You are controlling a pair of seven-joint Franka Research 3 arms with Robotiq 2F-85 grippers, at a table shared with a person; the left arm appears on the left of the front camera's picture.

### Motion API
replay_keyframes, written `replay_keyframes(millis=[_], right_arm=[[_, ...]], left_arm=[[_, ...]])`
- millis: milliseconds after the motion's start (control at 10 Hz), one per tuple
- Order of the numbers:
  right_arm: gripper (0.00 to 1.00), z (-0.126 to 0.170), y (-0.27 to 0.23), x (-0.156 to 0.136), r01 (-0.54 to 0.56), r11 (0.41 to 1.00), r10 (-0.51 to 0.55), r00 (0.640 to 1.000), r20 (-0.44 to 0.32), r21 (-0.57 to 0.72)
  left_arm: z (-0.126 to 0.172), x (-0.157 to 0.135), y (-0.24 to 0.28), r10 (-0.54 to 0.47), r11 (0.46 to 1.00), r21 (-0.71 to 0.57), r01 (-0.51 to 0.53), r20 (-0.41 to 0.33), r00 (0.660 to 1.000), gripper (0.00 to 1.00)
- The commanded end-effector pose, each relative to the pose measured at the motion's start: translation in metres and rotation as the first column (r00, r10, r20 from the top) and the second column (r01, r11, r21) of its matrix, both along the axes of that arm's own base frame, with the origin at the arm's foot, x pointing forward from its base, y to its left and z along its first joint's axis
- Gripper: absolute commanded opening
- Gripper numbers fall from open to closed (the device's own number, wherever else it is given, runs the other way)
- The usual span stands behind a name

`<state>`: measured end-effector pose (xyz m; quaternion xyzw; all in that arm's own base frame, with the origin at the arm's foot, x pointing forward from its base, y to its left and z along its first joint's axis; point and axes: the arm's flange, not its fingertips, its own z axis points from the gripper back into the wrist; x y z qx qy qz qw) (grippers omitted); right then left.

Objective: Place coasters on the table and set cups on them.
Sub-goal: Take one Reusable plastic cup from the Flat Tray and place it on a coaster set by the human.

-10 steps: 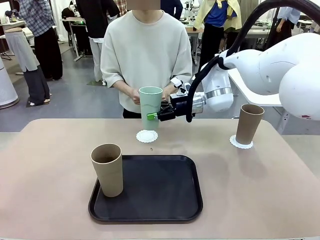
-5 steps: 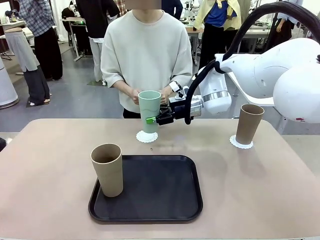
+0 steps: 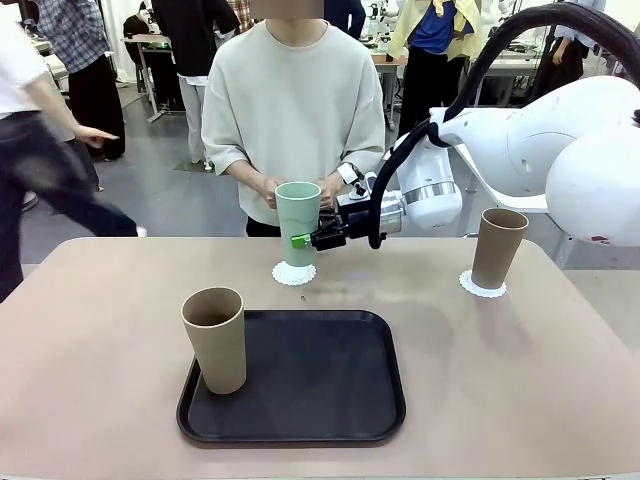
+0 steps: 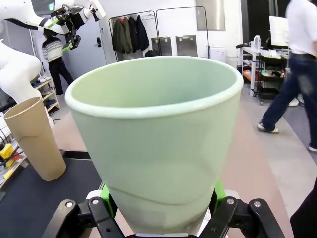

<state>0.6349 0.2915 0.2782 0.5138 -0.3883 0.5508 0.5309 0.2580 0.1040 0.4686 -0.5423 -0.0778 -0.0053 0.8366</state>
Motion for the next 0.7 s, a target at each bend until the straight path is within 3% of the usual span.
replay_keyframes(millis=[0, 200, 600], right_arm=[[0.83, -0.011, 0.007, 0.006, -0.008, 0.998, 0.005, 0.999, 0.041, 0.058], [0.83, -0.021, 0.012, 0.009, -0.004, 0.999, -0.001, 0.995, 0.102, 0.047], [0.83, -0.032, 0.013, 0.012, 0.001, 0.999, -0.007, 0.994, 0.111, 0.052]], left_arm=[[0.001, -0.001, 0.001, -0.002, 1.000, -0.012, 0.002, 0.009, 1.000, 1.00], [0.001, -0.001, 0.001, -0.002, 1.000, -0.012, 0.002, 0.009, 1.000, 1.00], [0.001, -0.001, 0.001, -0.002, 1.000, -0.012, 0.002, 0.009, 1.000, 1.00]])
